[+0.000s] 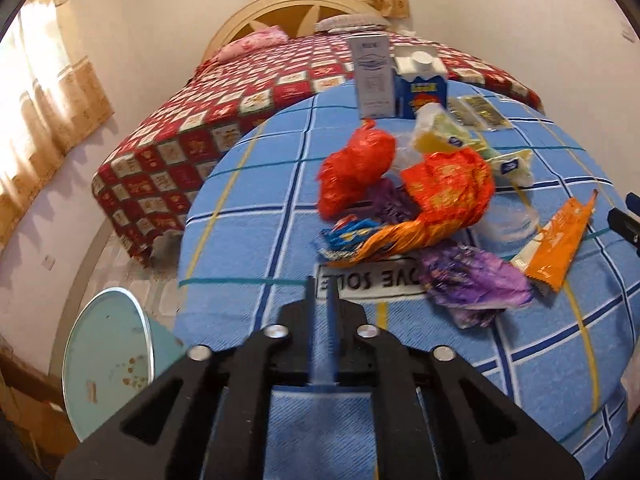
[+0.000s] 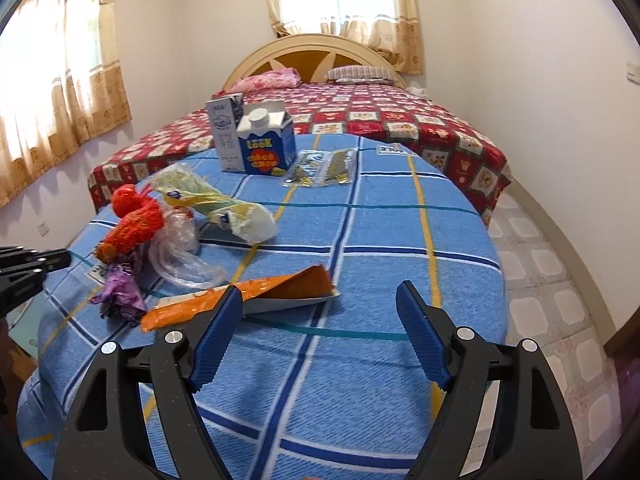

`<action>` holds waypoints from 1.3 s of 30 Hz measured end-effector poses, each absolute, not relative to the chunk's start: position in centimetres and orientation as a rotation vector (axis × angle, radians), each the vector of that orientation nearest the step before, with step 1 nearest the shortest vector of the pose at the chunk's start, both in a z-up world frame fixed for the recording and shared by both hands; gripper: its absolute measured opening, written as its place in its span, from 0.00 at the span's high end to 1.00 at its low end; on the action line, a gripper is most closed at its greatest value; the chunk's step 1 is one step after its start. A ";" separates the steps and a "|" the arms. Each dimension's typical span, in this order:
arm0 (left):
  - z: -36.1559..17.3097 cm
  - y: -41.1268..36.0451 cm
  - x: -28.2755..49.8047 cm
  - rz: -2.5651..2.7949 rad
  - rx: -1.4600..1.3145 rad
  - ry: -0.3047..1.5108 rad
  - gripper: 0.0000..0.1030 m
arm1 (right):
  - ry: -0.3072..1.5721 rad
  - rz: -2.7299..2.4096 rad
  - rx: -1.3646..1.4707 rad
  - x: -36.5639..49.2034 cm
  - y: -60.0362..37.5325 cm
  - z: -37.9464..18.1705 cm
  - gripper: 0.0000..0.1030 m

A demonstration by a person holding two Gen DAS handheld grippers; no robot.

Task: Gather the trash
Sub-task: 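Return both open tools to the remaining trash on the table, then grasp the purple wrapper with the left tool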

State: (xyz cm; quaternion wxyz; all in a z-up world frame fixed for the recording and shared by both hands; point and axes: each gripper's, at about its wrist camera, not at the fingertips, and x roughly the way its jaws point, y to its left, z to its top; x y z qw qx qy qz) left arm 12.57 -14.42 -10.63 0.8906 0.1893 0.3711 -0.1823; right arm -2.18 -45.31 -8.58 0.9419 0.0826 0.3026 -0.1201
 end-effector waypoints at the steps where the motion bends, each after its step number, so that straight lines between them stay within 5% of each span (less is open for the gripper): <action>1: -10.7 -14.3 12.6 -0.367 0.388 0.779 0.61 | 0.619 -0.245 0.170 -2.1 -45.4 -8.6 0.25; 2: -10.9 -14.0 12.6 -0.351 0.369 0.791 0.44 | 0.619 -0.254 0.164 -2.0 -45.5 -8.4 0.25; 10: -10.8 -15.8 11.3 -0.377 0.293 0.825 0.44 | 0.632 -0.231 0.136 0.1 -45.8 -7.4 0.33; 14: -10.4 -16.5 11.0 -0.368 0.297 0.792 0.31 | 0.616 -0.240 0.136 -0.2 -45.8 -7.2 0.34; 24: -10.5 -16.4 12.3 -0.312 0.232 0.837 0.28 | 0.621 -0.236 0.145 1.4 -45.8 -7.0 0.34; 28: -10.1 -18.6 11.7 -0.331 0.236 0.814 0.15 | 0.687 -0.250 0.133 3.1 -45.9 -7.8 0.34; 37: -13.3 -21.4 12.1 -0.315 0.298 0.892 0.13 | 0.675 -0.278 0.184 0.7 -47.5 -8.5 0.33; 39: -13.4 -20.7 12.2 -0.337 0.292 0.908 0.20 | 0.678 -0.269 0.191 0.7 -47.6 -8.7 0.33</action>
